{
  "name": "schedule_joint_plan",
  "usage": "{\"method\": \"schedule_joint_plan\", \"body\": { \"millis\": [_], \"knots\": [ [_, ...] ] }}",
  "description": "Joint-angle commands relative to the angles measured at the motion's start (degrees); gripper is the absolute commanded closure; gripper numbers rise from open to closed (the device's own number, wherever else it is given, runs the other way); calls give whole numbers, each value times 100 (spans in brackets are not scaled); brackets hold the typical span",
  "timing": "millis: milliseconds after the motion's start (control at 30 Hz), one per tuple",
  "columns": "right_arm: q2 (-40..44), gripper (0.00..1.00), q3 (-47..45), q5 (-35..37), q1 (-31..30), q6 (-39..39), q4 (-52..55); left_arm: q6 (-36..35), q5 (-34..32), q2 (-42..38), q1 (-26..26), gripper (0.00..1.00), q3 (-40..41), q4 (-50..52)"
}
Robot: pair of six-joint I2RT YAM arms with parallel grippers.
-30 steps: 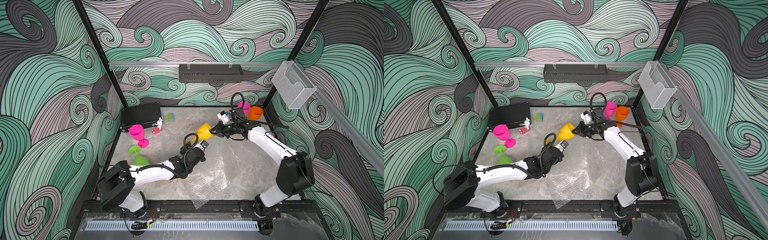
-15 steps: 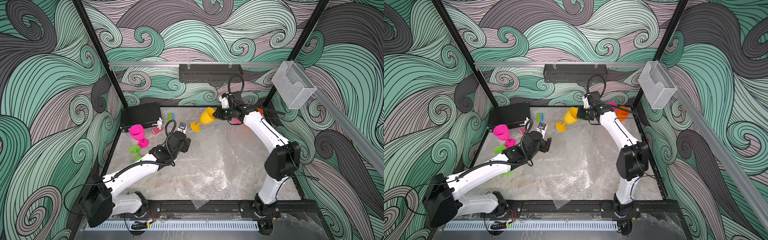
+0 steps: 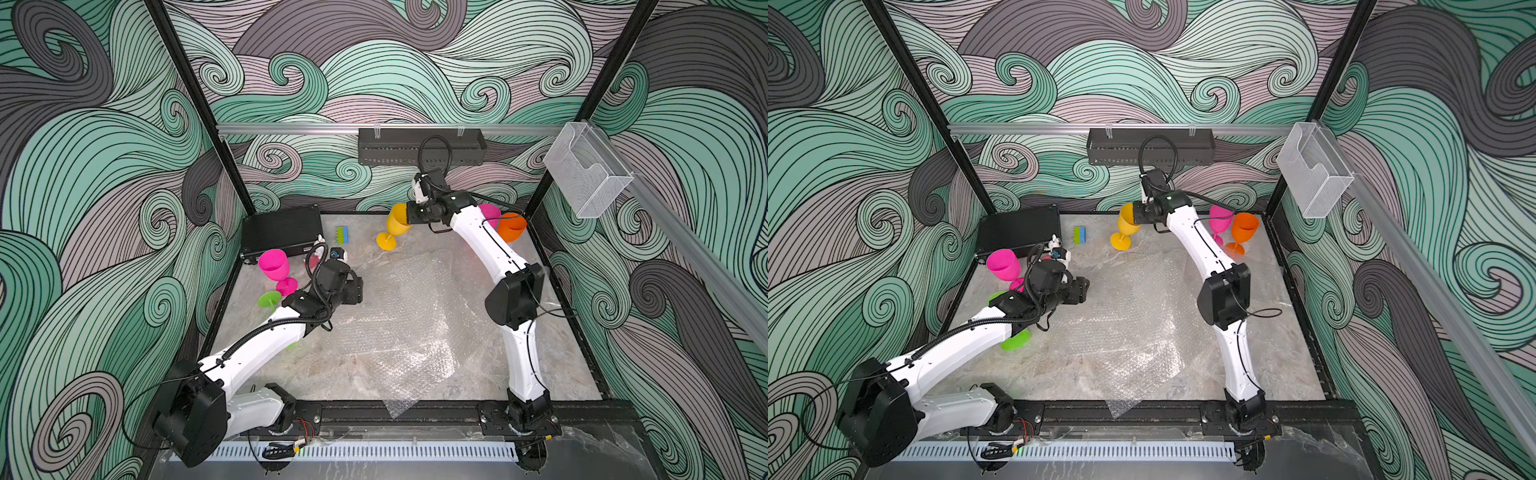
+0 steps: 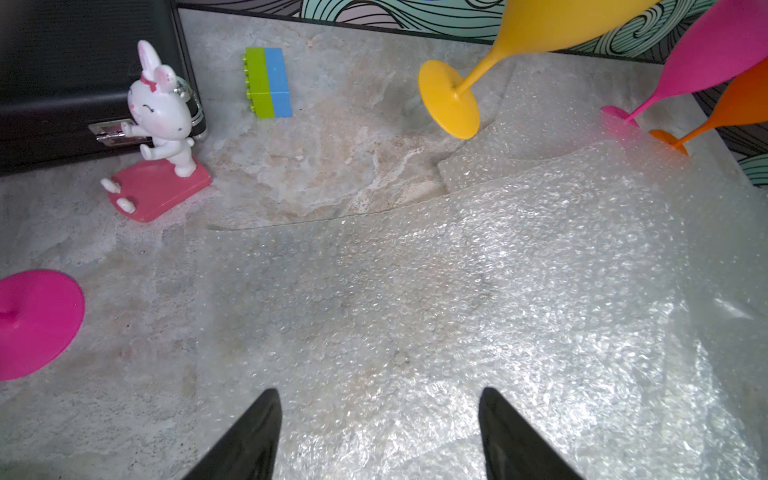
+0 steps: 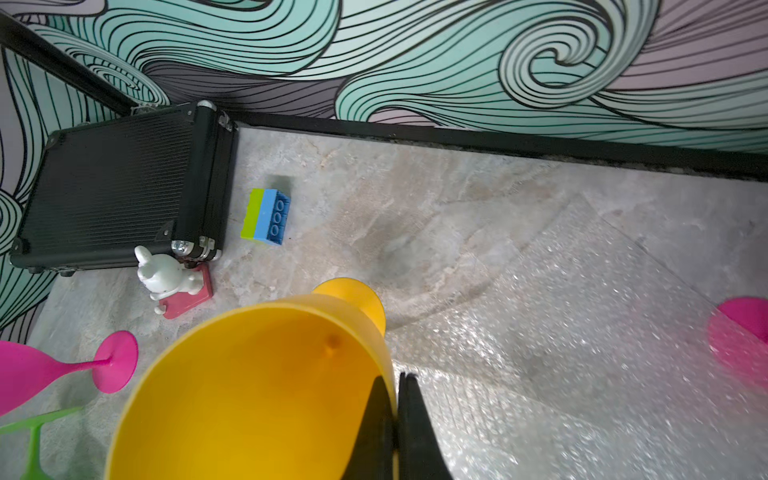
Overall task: Unpack wine glasses from bubble wrap
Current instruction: Place the wine glass at the center of the board.
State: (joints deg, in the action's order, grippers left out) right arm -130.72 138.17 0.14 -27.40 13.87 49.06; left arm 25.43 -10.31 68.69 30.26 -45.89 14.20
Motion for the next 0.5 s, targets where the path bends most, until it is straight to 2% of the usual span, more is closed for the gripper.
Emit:
{"method": "schedule_joint_plan", "body": {
  "millis": [0, 233, 467],
  "knots": [
    [-376, 100, 577, 240, -125, -133, 486, 376, 354, -128, -219, 27, 116, 142],
    [-912, 100, 1181, 463, -344, -144, 482, 511, 685, -144, -432, 27, 221, 94],
    [-1056, 100, 1098, 953, -469, -338, 487, 506, 692, -242, -466, 27, 264, 162]
  ]
}}
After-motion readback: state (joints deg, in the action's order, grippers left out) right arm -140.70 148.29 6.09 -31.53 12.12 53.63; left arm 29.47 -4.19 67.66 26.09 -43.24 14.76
